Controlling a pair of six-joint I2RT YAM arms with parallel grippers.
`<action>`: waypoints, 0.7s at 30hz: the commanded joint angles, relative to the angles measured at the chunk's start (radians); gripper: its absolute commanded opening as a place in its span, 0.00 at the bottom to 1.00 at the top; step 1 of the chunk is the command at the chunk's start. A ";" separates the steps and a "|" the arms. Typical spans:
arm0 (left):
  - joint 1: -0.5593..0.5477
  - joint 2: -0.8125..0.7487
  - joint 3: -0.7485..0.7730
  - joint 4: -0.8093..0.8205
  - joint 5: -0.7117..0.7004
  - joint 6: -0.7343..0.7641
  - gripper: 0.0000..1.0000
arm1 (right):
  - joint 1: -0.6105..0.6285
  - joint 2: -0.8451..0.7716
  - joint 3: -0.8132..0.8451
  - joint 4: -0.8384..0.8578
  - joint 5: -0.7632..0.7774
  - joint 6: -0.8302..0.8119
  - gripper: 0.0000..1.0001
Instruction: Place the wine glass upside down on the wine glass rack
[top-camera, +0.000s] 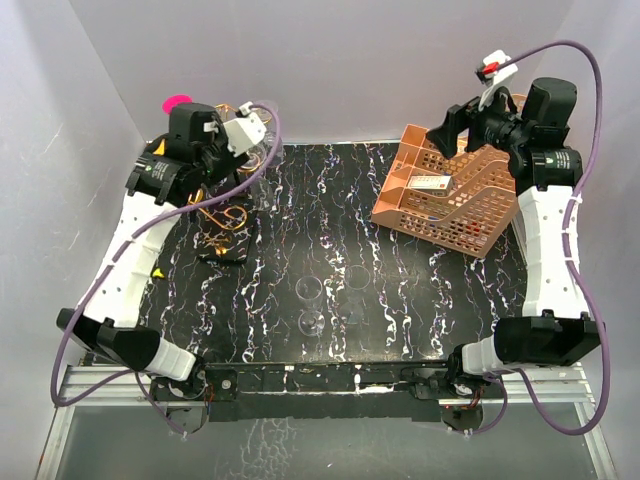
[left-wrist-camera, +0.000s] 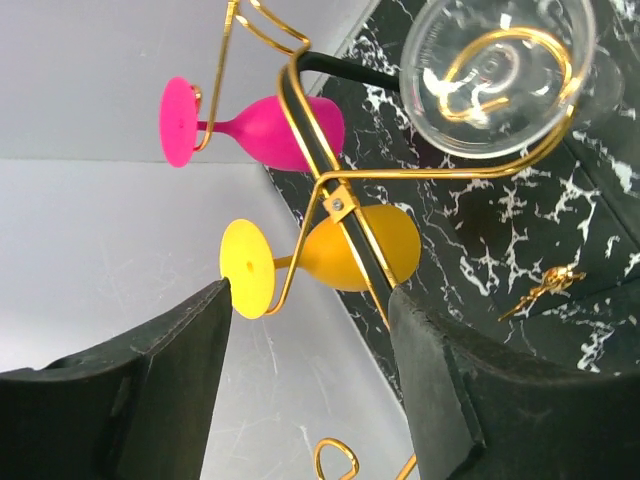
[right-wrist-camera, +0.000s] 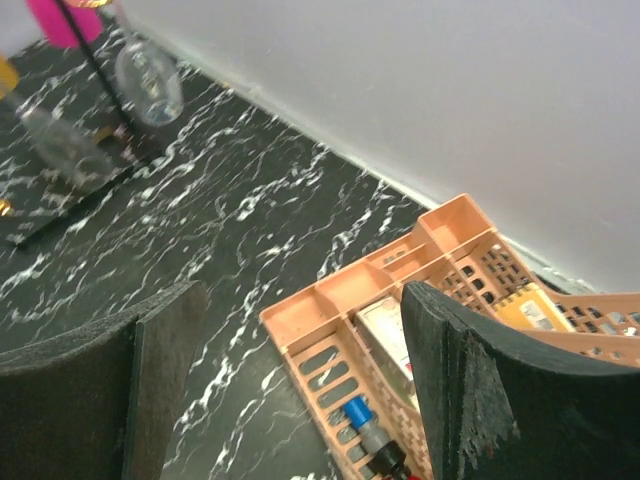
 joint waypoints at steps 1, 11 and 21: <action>0.044 -0.075 0.069 0.038 0.081 -0.109 0.67 | 0.014 -0.032 -0.006 -0.169 -0.158 -0.167 0.85; 0.217 -0.053 0.073 0.214 0.128 -0.373 0.92 | 0.463 -0.026 -0.084 -0.373 -0.137 -0.406 0.84; 0.378 -0.018 0.068 0.259 0.129 -0.468 0.94 | 0.884 0.091 -0.031 -0.415 -0.009 -0.402 0.75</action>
